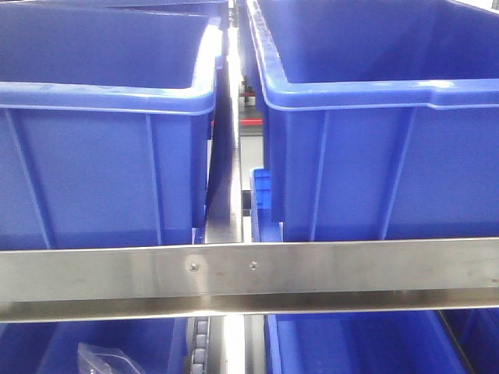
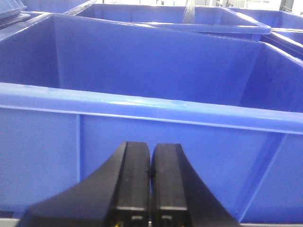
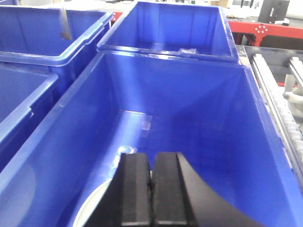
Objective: Place green plate on second shelf with right arm
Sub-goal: 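Lower the held plate into a blue bin on the shelf, then open the right gripper and pull it back out of the bin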
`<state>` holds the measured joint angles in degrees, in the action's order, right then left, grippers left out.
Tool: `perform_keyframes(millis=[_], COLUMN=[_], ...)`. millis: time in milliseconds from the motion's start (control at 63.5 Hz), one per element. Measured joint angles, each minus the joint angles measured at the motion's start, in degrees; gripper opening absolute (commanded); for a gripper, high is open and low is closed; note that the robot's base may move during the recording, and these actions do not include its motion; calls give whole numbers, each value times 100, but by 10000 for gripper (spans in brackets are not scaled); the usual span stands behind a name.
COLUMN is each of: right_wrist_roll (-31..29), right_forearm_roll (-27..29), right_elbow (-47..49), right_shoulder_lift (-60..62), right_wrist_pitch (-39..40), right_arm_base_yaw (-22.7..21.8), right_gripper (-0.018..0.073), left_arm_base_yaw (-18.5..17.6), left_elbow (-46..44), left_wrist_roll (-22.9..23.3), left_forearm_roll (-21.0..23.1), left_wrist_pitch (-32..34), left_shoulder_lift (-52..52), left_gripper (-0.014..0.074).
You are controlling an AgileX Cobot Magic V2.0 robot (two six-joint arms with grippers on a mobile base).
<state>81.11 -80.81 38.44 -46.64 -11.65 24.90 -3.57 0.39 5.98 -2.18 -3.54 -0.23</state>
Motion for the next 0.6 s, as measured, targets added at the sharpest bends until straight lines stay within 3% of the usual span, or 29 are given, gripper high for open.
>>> perform_keyframes(millis=[142, 347, 473, 599], right_wrist_roll=[0, 8, 8, 8], right_forearm_roll=[-28, -73, -73, 71], right_elbow=[-549, -1932, -2840, -3321], right_shoulder_lift=[852, 2798, 3798, 4517], right_wrist_pitch=[357, 1255, 1362, 1240], right_arm_base_yaw=[-156, -808, -1157, -1228], right_gripper=[30, 30, 30, 30], left_arm_base_yaw=[0, 0, 0, 0], left_elbow=[0, 0, 0, 0], left_wrist_roll=[0, 0, 0, 0], left_forearm_roll=[0, 0, 0, 0], left_wrist_pitch=[0, 0, 0, 0], left_shoulder_lift=[0, 0, 0, 0], left_gripper=[131, 131, 131, 131])
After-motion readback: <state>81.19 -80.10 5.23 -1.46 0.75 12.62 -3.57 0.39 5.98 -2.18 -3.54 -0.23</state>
